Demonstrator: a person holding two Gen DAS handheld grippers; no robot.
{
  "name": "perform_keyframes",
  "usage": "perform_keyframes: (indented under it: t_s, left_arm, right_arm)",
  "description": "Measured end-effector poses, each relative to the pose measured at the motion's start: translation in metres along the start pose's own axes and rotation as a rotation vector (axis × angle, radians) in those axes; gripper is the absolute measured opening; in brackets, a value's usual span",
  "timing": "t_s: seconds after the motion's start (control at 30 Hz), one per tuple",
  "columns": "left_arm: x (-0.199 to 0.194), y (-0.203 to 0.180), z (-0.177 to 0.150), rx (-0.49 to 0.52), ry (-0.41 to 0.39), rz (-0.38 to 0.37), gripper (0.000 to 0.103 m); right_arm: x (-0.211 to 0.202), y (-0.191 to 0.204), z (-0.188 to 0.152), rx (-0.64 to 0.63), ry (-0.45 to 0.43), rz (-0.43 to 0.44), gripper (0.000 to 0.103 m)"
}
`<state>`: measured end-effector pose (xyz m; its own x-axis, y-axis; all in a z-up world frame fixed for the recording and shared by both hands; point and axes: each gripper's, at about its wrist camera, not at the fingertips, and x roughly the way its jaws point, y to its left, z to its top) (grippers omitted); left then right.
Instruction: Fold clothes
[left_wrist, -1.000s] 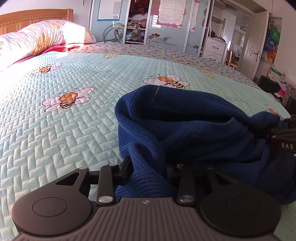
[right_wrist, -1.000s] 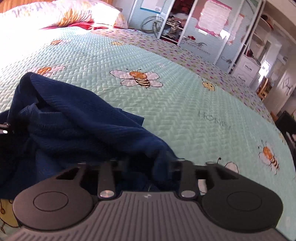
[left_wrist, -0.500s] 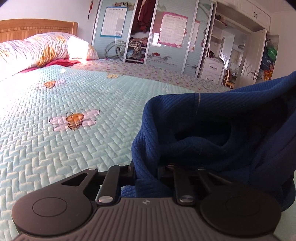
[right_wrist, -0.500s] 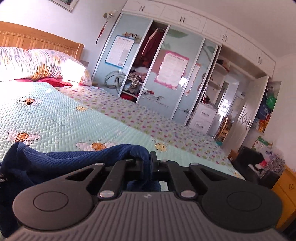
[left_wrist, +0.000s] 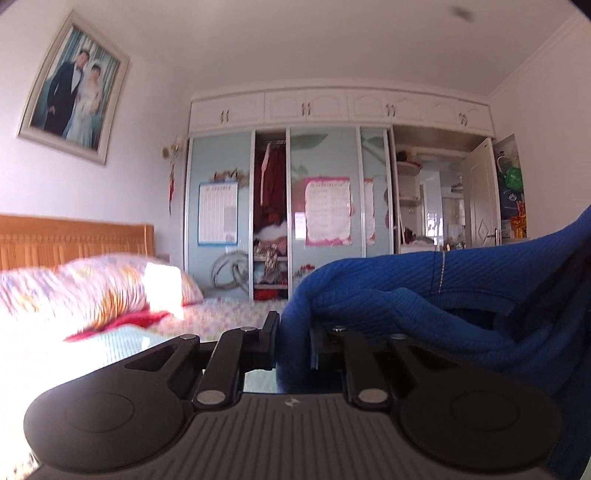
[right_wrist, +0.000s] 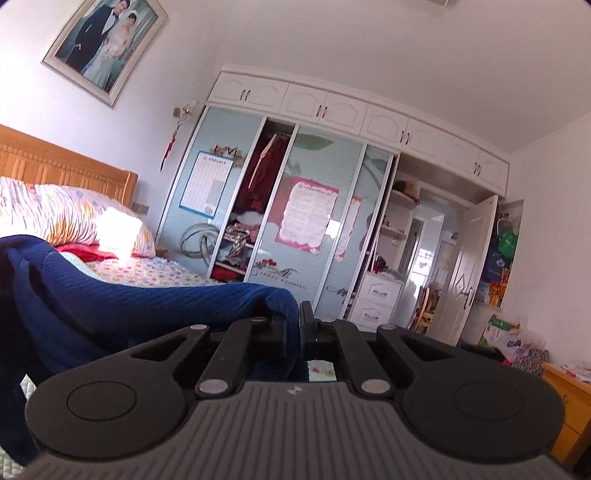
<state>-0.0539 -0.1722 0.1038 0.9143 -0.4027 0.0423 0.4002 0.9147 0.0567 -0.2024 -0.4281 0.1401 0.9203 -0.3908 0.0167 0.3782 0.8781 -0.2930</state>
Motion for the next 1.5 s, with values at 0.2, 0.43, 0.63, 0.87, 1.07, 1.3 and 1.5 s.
perform_keyframes:
  t_s: [0.2, 0.43, 0.63, 0.87, 1.07, 1.3, 1.5]
  left_arm:
    - [0.019, -0.023, 0.042, 0.121, -0.070, -0.002, 0.016]
    - [0.061, -0.043, -0.057, 0.157, 0.333, -0.125, 0.018]
    - [0.079, -0.052, -0.166, 0.145, 0.677, -0.150, 0.018]
    - [0.084, -0.040, -0.183, 0.026, 0.670, -0.108, 0.026]
    - [0.080, -0.046, -0.194, -0.079, 0.641, -0.057, 0.042]
    - [0.071, -0.034, -0.208, -0.190, 0.591, -0.034, 0.053]
    - [0.065, -0.033, -0.214, -0.184, 0.543, -0.056, 0.055]
  right_arm:
    - [0.019, -0.041, 0.022, 0.085, -0.014, -0.007, 0.006]
    - [0.082, -0.038, -0.083, 0.220, 0.342, 0.051, 0.016]
    - [0.115, -0.014, -0.176, 0.294, 0.667, 0.080, 0.040]
    - [0.100, 0.035, -0.185, 0.225, 0.622, 0.247, 0.059]
    - [0.121, 0.086, -0.186, 0.217, 0.643, 0.418, 0.059]
    - [0.124, 0.151, -0.189, -0.070, 0.585, 0.508, 0.067]
    - [0.125, 0.172, -0.204, -0.252, 0.562, 0.458, 0.070]
